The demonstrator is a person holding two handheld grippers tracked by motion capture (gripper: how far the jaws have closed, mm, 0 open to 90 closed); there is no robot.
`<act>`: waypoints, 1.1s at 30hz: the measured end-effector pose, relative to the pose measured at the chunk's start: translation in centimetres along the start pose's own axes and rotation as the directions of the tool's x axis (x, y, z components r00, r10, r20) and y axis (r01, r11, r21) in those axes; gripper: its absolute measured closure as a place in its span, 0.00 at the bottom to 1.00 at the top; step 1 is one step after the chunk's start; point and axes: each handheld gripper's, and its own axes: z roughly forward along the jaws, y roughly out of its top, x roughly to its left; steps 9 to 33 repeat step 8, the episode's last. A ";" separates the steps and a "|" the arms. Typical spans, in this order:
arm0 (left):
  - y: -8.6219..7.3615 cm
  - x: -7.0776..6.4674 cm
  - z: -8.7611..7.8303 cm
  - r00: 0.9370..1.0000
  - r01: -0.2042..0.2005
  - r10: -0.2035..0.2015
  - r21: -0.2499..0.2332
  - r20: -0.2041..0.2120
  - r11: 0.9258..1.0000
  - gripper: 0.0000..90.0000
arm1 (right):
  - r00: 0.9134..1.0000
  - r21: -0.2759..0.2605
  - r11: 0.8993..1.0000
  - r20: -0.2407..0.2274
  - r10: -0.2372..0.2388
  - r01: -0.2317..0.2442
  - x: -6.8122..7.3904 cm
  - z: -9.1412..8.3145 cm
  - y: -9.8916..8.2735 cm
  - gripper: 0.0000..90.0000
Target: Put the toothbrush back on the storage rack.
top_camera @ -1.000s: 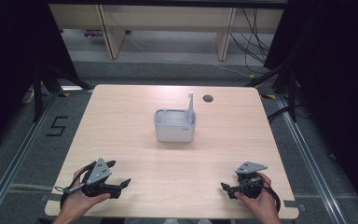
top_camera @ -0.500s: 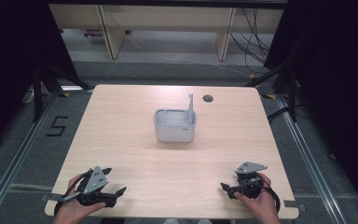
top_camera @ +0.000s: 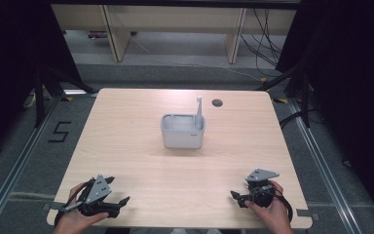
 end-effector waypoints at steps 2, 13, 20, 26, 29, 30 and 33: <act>0.0 -0.1 0.1 1.000 0.015 -0.015 -0.008 0.000 1.000 0.18 | 1.000 0.000 1.000 0.001 0.001 -0.001 0.0 0.0 0.0 0.25; -0.1 -0.1 0.0 1.000 0.016 -0.016 -0.004 0.000 1.000 0.18 | 1.000 0.000 1.000 0.002 0.002 -0.002 0.0 0.0 0.0 0.25; -0.1 -0.1 0.0 1.000 0.016 -0.016 -0.004 0.000 1.000 0.18 | 1.000 0.000 1.000 0.002 0.002 -0.002 0.0 0.0 0.0 0.25; -0.1 -0.1 0.0 1.000 0.016 -0.016 -0.004 0.000 1.000 0.18 | 1.000 0.000 1.000 0.002 0.002 -0.002 0.0 0.0 0.0 0.25; -0.1 -0.1 0.0 1.000 0.016 -0.016 -0.004 0.000 1.000 0.18 | 1.000 0.000 1.000 0.002 0.002 -0.002 0.0 0.0 0.0 0.25; -0.1 -0.1 0.0 1.000 0.016 -0.016 -0.004 0.000 1.000 0.18 | 1.000 0.000 1.000 0.002 0.002 -0.002 0.0 0.0 0.0 0.25; -0.1 -0.1 0.0 1.000 0.016 -0.016 -0.004 0.000 1.000 0.18 | 1.000 0.000 1.000 0.002 0.002 -0.002 0.0 0.0 0.0 0.25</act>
